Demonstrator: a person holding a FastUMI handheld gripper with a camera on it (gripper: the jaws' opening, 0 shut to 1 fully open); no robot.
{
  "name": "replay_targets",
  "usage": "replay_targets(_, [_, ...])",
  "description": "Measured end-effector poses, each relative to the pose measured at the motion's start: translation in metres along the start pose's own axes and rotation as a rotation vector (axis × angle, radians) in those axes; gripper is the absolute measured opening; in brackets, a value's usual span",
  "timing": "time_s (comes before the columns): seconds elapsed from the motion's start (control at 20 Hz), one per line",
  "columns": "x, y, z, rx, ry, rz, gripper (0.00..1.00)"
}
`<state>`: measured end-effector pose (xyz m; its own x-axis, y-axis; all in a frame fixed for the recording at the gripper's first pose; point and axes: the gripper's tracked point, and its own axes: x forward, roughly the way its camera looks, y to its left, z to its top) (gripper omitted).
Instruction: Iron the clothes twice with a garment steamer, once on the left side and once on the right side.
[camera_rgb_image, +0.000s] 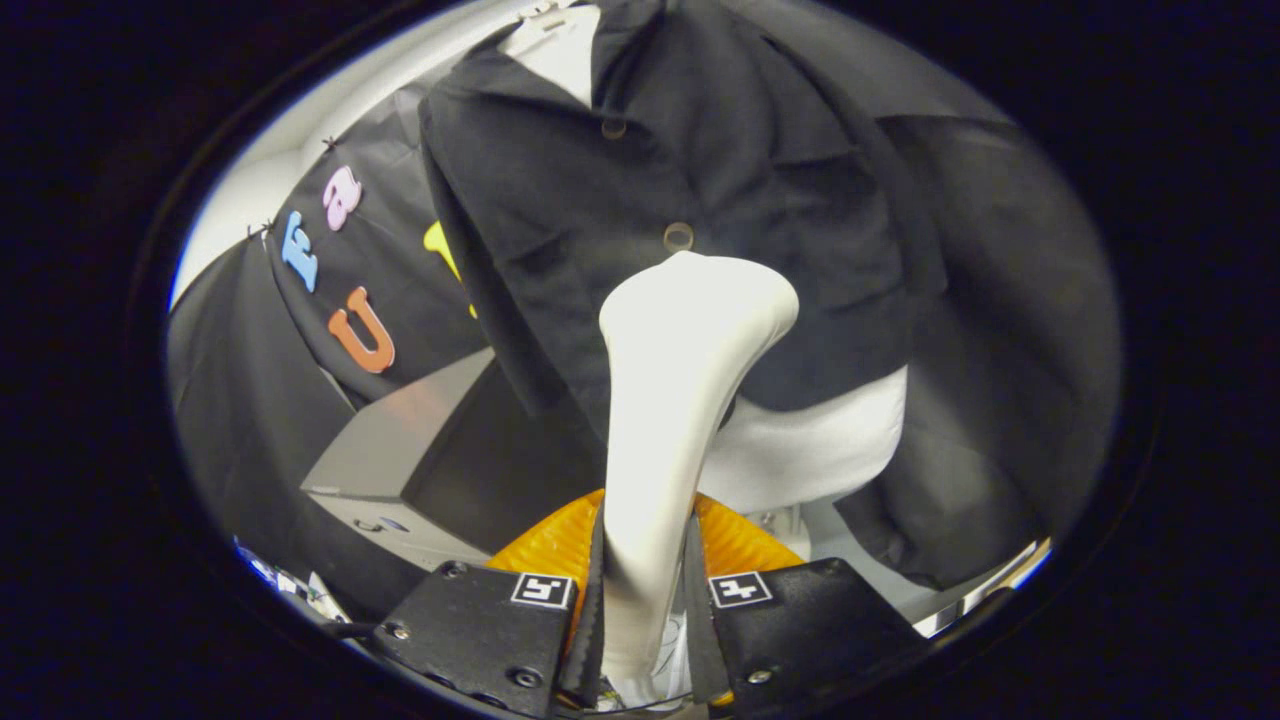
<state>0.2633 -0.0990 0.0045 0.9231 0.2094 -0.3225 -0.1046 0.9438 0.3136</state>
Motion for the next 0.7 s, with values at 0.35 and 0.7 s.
replay_targets(0.35, [-0.057,-0.005,0.147,-0.082,-0.248,0.016,0.37])
replay_targets(0.7, [-0.086,0.009,0.264,-0.136,-0.462,0.058,0.36])
